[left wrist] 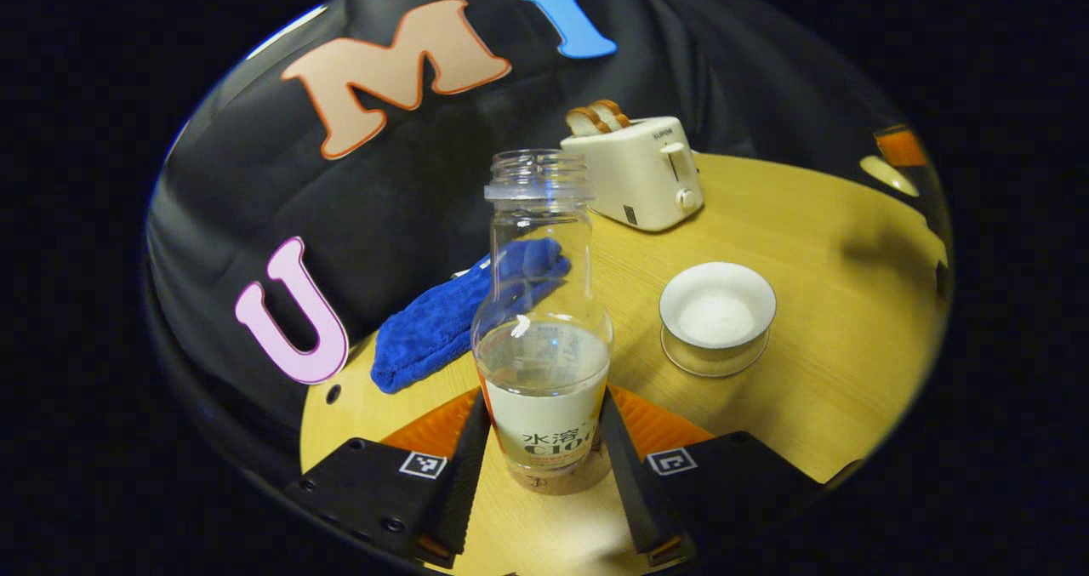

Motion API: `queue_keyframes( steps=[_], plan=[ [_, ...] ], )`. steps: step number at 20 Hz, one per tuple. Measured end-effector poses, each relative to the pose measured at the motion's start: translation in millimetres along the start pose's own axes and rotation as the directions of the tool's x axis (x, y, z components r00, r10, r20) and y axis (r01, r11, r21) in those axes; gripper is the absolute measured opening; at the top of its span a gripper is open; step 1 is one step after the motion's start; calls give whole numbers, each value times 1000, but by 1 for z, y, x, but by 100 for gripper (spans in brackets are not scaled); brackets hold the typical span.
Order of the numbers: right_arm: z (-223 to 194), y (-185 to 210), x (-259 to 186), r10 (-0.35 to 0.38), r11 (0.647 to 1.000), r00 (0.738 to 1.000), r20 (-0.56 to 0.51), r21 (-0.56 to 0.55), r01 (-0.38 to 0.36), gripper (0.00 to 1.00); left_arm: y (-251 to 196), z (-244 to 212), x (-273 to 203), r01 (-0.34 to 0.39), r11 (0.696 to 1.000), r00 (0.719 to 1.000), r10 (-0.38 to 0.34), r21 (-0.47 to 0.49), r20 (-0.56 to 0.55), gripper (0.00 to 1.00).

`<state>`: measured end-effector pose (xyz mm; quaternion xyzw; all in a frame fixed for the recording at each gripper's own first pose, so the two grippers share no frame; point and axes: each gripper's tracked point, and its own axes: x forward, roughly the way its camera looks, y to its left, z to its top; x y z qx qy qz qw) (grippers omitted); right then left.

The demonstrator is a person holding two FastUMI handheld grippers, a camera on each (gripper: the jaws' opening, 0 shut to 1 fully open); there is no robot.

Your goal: Open the teacup lid with one hand, grasp the water bottle and pour water into the teacup with the other hand; after pouring, place the water bottle on the coaster and then close the teacup lid.

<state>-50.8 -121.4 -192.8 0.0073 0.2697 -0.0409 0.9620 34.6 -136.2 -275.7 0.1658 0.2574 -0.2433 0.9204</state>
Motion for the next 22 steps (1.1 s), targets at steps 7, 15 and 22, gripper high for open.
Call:
queue_keyframes(
  steps=[7, 15, 22],
  plan=[
    [11, 24, -2, 11, 997, 1000, 9, -72, -10, 31, 10, -5, 4, 8, 965, 997, 12, -263, 76, 71],
    [11, 48, -3, 33, 994, 999, 10, -108, -32, 31, 15, -18, 7, 24, 932, 995, 11, -361, 97, 74],
    [17, 57, 0, 43, 993, 999, 15, -109, -41, 34, 16, -33, 5, 28, 921, 998, -1, -389, 69, 74]
  ],
)
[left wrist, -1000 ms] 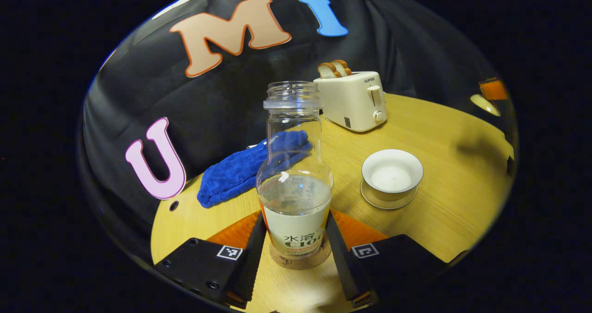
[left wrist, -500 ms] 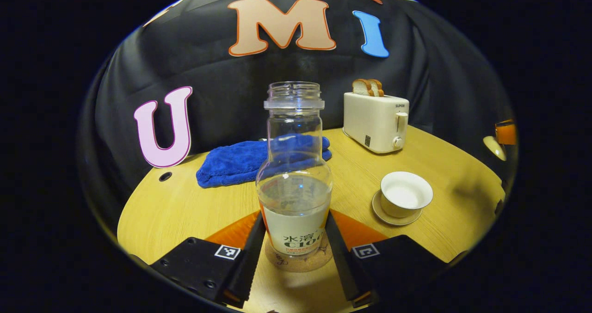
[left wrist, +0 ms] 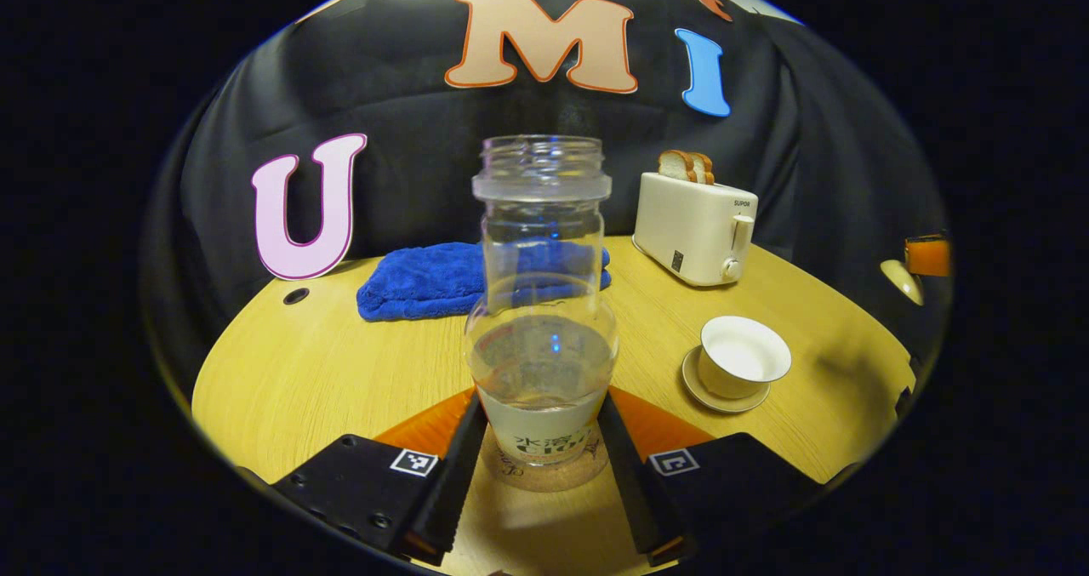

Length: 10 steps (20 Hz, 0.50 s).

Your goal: Open the teacup lid with one hand, grasp the water bottle and pour water into the teacup with the other hand; after pouring, place the water bottle on the coaster and then close the teacup lid.

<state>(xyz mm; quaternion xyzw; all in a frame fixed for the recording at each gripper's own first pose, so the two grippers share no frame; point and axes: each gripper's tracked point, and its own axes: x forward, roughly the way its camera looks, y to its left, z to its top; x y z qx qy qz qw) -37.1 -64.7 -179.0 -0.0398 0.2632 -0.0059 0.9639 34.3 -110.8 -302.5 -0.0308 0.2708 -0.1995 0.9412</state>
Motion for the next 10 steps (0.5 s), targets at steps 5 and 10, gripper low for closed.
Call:
queue_keyframes(
  steps=[5, 10],
  plan=[
    [1, 7, 3, 16, 1000, 1000, -1, -5, -16, 34, -1, 1, -2, 8, 1000, 1000, -8, 6, -4, 75],
    [5, 21, 13, 47, 999, 999, 3, 16, -47, 34, 0, 12, -21, -11, 1000, 1000, 11, 6, 23, 99]
  ],
)
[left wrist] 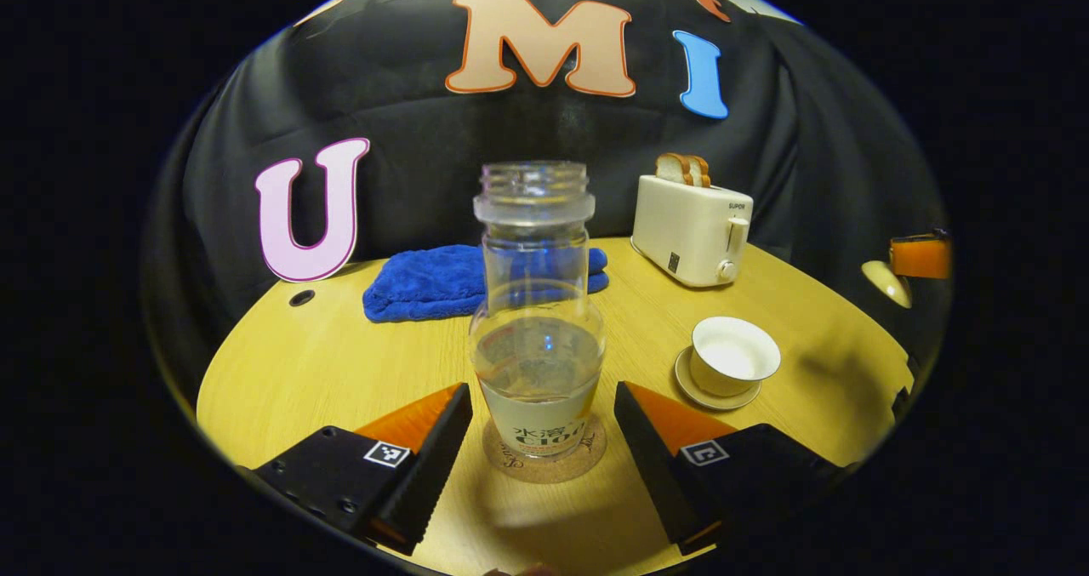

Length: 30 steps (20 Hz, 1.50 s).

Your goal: Open the teacup lid with one hand, grasp the water bottle and pour water into the teacup with the other hand; after pouring, place the water bottle on the coaster and then close the teacup lid.

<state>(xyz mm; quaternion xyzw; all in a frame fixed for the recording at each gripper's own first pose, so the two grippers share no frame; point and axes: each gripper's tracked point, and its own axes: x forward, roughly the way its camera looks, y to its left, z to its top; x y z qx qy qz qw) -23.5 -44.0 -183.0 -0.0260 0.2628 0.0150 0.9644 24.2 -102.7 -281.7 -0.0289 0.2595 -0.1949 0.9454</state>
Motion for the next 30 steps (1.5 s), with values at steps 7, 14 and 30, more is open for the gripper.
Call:
queue_keyframes(
  steps=[7, 14, 30],
  plan=[
    [9, 43, 42, 95, 995, 995, 30, 30, -96, 31, 11, 19, -56, -50, 999, 997, 51, -17, 53, 98],
    [-9, 77, 95, 148, 989, 989, 13, 5, -148, 31, 49, 30, -101, -157, 985, 984, 162, -71, 70, 98],
    [-46, 94, 125, 141, 988, 990, -16, -58, -141, 31, 67, 50, -136, -246, 966, 960, 254, -80, 119, 98]
  ],
)
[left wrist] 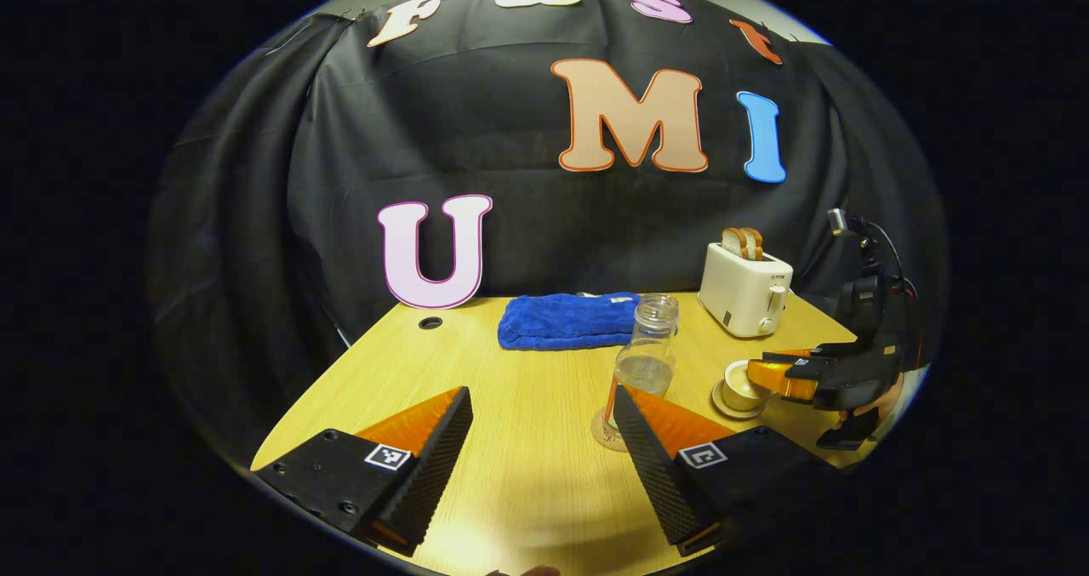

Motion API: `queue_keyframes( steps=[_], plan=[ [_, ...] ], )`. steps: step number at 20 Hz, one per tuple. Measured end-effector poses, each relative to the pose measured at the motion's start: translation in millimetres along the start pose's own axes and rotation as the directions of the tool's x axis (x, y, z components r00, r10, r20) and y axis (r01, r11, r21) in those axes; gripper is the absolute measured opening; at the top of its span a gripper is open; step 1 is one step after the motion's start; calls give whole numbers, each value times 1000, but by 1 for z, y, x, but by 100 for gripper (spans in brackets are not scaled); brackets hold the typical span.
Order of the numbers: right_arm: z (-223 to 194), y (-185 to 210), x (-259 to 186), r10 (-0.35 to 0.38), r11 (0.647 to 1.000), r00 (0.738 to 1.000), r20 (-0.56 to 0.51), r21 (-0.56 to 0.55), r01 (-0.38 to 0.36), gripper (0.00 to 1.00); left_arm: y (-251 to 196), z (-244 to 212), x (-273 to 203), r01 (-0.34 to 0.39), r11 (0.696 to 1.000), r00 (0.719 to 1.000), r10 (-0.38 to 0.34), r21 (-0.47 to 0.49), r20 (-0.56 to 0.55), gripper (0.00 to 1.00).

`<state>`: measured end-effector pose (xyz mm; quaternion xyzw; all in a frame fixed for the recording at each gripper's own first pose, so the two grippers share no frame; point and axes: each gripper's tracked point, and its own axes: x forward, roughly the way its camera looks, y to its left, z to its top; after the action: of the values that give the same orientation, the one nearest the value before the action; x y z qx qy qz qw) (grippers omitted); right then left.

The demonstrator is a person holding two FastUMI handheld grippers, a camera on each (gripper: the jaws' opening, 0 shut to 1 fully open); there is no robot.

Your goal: Open the teacup lid with one hand, grasp the water bottle and pour water into the teacup with the other hand; after pouring, place the water bottle on the coaster and then close the teacup lid.

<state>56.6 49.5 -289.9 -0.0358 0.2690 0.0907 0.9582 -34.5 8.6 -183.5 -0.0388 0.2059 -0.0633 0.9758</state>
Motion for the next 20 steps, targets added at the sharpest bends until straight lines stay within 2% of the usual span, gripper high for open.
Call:
queue_keyframes(
  steps=[4, 9, 11, 13, 16, 20],
  plan=[
    [1, 1, -6, -4, 1000, 1000, -4, 4, 4, 34, -5, 8, 1, 9, 1000, 1000, -10, 14, 19, 98],
    [34, 7, -34, 3, 999, 998, 59, 46, -6, 93, -10, 32, 4, 24, 1000, 997, -24, -3, 67, 98],
    [54, 11, -54, -2, 999, 994, 106, 48, -3, 92, -12, 50, 5, 29, 1000, 994, -28, -6, 108, 98],
    [79, 14, -75, -15, 998, 985, 171, 56, 6, 99, -14, 67, 4, 34, 999, 989, -34, 0, 147, 97],
    [108, 14, -107, -33, 997, 970, 241, 80, 13, 98, -11, 92, 4, 10, 1000, 976, -16, 27, 219, 98],
    [127, 6, -141, -71, 992, 951, 300, 121, 36, 97, -24, 100, 1, 19, 1000, 968, -24, 25, 248, 97]
  ],
)
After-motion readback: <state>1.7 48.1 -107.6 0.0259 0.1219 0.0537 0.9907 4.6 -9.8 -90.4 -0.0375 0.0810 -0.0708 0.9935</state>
